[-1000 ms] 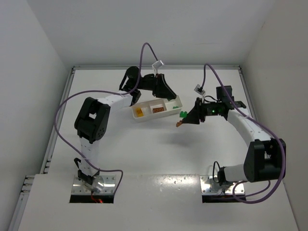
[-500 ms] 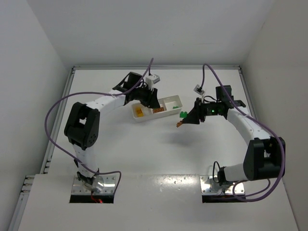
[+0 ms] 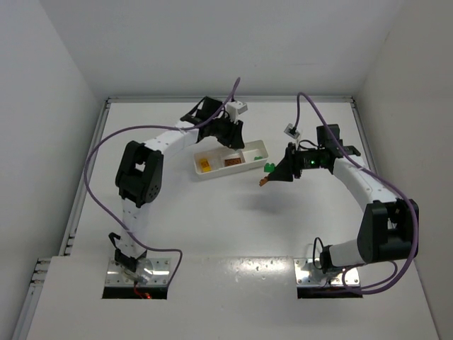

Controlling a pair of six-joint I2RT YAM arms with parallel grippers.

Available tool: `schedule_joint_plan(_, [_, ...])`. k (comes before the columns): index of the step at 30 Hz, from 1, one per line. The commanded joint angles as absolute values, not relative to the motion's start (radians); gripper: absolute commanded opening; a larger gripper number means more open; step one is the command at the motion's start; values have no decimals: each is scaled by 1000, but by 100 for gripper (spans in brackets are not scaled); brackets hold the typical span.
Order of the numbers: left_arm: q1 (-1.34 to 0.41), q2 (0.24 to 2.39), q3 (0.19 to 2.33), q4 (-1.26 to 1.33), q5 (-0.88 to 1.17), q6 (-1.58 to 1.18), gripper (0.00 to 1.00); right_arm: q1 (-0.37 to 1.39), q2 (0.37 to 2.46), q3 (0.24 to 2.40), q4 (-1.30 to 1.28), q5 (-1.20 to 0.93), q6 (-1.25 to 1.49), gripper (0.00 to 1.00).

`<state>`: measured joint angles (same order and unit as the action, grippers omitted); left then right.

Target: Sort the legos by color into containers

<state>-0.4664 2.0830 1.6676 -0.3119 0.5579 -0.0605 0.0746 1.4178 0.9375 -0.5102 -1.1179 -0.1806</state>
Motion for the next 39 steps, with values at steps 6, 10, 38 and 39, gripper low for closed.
schedule_joint_plan(6, [-523, 2207, 1807, -301, 589, -75, 14, 71, 1402, 969, -492, -1118, -210, 0])
schedule_joint_plan(10, [-543, 2258, 1844, -301, 589, -75, 21, 71, 1402, 960, -492, -1118, -210, 0])
schedule_joint_plan(38, [-465, 2110, 1660, 18, 991, -280, 85, 71, 1440, 960, -492, -1100, -242, 0])
schedule_joint_plan(39, [-447, 2085, 1602, 91, 1033, -337, 85, 71, 1440, 960, -492, -1100, -242, 0])
